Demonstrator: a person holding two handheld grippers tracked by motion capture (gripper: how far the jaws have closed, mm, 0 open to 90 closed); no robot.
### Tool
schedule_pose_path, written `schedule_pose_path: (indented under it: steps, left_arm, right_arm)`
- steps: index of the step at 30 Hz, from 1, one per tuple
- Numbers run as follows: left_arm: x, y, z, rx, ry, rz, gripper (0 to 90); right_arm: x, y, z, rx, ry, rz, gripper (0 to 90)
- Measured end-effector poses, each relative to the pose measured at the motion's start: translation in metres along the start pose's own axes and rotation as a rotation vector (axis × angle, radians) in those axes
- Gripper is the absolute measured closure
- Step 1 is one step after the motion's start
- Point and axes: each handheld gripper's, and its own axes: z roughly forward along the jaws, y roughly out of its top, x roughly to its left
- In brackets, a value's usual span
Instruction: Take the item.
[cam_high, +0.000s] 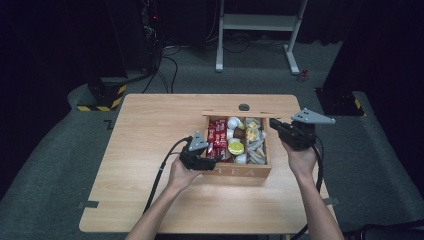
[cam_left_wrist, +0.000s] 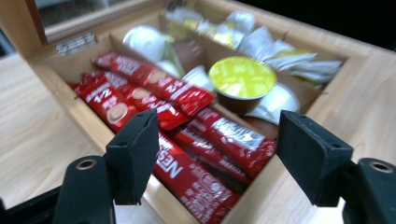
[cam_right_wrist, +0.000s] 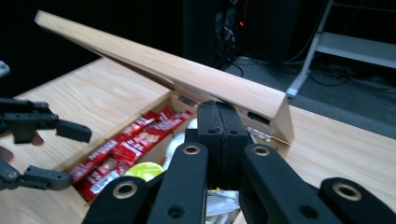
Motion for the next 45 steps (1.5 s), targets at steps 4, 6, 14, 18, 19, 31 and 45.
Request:
schedule_pose_path:
  steps: [4, 6, 14, 18, 19, 31, 45]
  left_arm:
    - [-0.001, 0.002, 0.003, -0.006, -0.024, -0.006, 31.4]
    - [-0.001, 0.004, 0.005, 0.012, -0.018, 0.004, 30.8]
    - [-0.004, 0.015, 0.016, 0.038, -0.042, 0.024, 30.6]
    - [-0.006, 0.021, 0.023, 0.041, -0.034, 0.037, 31.0]
    - [-0.007, 0.022, 0.025, 0.048, -0.037, 0.043, 31.0]
    - [-0.013, 0.042, 0.049, 0.117, -0.04, 0.056, 26.4]
    - [-0.018, 0.056, 0.064, 0.215, -0.007, 0.101, 28.8]
  right_arm:
    - [0.0, 0.002, 0.004, -0.002, -0.001, -0.003, 90.0]
    - [-0.001, 0.002, 0.008, -0.004, 0.006, 0.014, 90.0]
    - [-0.004, -0.001, 0.018, -0.007, 0.029, 0.05, 90.0]
    - [-0.006, -0.003, 0.023, 0.001, 0.031, 0.065, 90.0]
    - [-0.006, -0.004, 0.024, -0.002, 0.034, 0.068, 90.0]
    - [-0.011, 0.004, 0.03, 0.004, 0.038, 0.085, 90.0]
    - [-0.013, 0.017, 0.028, 0.0, 0.023, 0.079, 90.0]
